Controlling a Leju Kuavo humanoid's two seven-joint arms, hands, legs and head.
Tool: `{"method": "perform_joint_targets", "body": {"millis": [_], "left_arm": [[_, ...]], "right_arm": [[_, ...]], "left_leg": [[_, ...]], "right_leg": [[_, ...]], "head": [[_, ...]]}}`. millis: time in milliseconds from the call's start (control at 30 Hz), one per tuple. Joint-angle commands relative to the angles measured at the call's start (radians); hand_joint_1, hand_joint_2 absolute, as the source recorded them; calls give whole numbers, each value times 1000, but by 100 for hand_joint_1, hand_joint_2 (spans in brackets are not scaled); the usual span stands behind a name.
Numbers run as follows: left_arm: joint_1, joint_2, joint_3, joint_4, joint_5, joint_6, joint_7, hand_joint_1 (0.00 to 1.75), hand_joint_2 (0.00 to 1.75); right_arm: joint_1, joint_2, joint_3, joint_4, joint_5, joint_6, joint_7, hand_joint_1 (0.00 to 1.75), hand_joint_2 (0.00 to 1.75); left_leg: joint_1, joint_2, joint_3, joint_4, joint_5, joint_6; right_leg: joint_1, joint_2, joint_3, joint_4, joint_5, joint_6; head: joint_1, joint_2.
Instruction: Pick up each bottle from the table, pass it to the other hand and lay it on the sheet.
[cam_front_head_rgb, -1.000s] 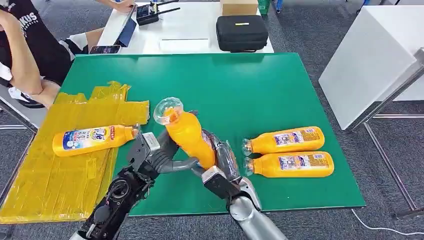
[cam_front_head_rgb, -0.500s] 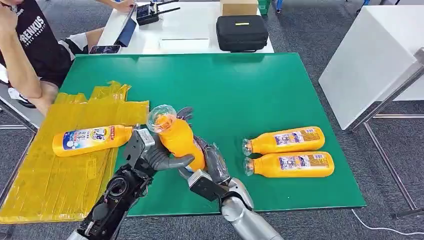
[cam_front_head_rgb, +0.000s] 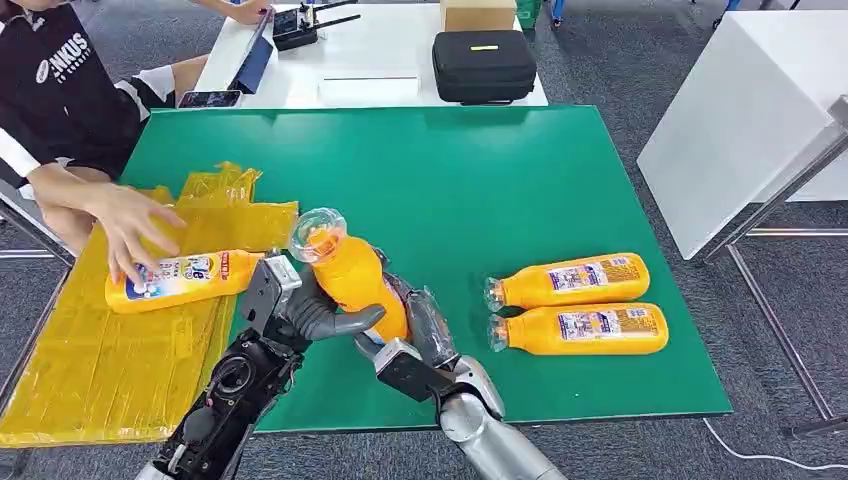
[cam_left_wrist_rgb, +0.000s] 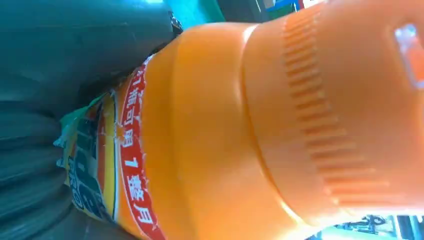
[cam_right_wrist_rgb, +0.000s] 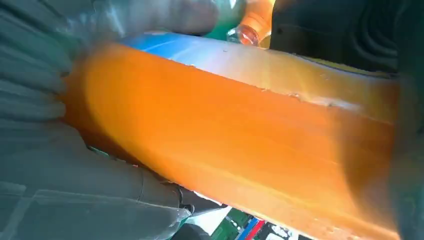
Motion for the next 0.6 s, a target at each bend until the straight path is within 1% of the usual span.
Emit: {"method": "perform_joint_targets", "body": {"millis": [33, 67, 100, 167, 200, 233, 267, 300, 333, 367, 400, 433, 500, 533, 567, 600], "left_arm": [[-36, -12, -6, 37, 7, 2, 1, 175, 175], [-36, -12, -6, 37, 7, 2, 1, 175, 175], [-36, -12, -6, 37, 7, 2, 1, 175, 175], [-36, -12, -6, 37, 7, 2, 1, 175, 175], [-36, -12, -6, 37, 7, 2, 1, 175, 175], [-36, -12, -6, 37, 7, 2, 1, 175, 175], [-36, -12, -6, 37, 7, 2, 1, 175, 175], [-36, -12, -6, 37, 7, 2, 1, 175, 175], [-36, -12, -6, 37, 7, 2, 1, 175, 175], [-36, -12, -6, 37, 7, 2, 1, 175, 175], [-36, -12, -6, 37, 7, 2, 1, 175, 175], [-36, -12, -5, 38, 11, 1, 0, 175, 175], [-39, -12, -4, 38, 16, 2, 0, 175, 175], [-39, -13, -2, 37, 18, 3, 0, 175, 175], [-38, -15, 2, 36, 23, 3, 0, 175, 175], [-37, -19, 13, 30, 45, -3, -5, 175, 175]], "right_arm": [[-20, -17, 46, 46, 6, 0, 0, 175, 175], [-20, -17, 46, 46, 6, 0, 0, 175, 175], [-20, -17, 46, 46, 6, 0, 0, 175, 175], [-20, -17, 46, 46, 6, 0, 0, 175, 175], [-20, -17, 46, 46, 6, 0, 0, 175, 175], [-20, -17, 46, 46, 6, 0, 0, 175, 175], [-20, -17, 46, 46, 6, 0, 0, 175, 175], [-20, -17, 46, 46, 6, 0, 0, 175, 175], [-20, -17, 46, 46, 6, 0, 0, 175, 175], [-20, -17, 46, 46, 6, 0, 0, 175, 175], [-20, -17, 46, 46, 6, 0, 0, 175, 175], [-19, -18, 41, 42, 4, -8, -1, 175, 175], [-17, -25, 37, 26, 0, -16, -1, 175, 175], [-16, -28, 34, 20, -1, -20, 0, 175, 175], [-15, -31, 30, 11, -3, -25, 0, 175, 175], [-13, -36, 29, -2, 23, -67, -5, 175, 175]], "left_leg": [[0, -2, 7, 1, -4, -2], [0, -1, 5, 0, -2, -2], [0, -2, 8, 1, -4, -2], [0, -1, 4, 0, -1, -1], [0, -1, 6, 0, -3, -2], [1, -1, 4, 0, -2, -1], [0, -2, 6, 0, -3, -2], [0, -1, 4, 0, -2, -1], [0, -2, 6, 0, -3, -2], [0, -1, 4, 0, -2, -1], [0, -2, 8, 1, -4, -2], [0, -1, 4, 0, -1, -1], [0, -2, 8, 1, -4, -2], [0, -2, 4, 0, -2, -1], [0, -2, 6, 1, -3, -2], [0, -2, 7, 1, -4, -2]], "right_leg": [[1, -4, 7, 1, -4, -2], [1, -3, 5, 0, -3, -1], [1, -4, 8, 1, -4, -2], [1, -3, 4, 0, -2, -1], [0, -4, 6, 1, -3, -1], [1, -3, 4, 0, -2, -1], [1, -4, 6, 1, -4, -2], [1, -3, 4, 0, -2, -1], [1, -4, 6, 1, -4, -2], [1, -3, 4, 0, -2, -1], [1, -4, 8, 1, -4, -2], [1, -3, 4, 0, -2, -1], [1, -4, 8, 1, -4, -2], [1, -3, 5, 0, -2, -1], [1, -4, 7, 1, -4, -2], [1, -5, 8, 1, -4, -2]], "head": [[0, 0], [0, 0], [0, 0], [0, 0], [0, 0], [0, 0], [0, 0], [0, 0], [0, 0], [0, 0], [0, 0], [0, 0], [0, 0], [0, 0], [0, 0], [0, 0]]}}
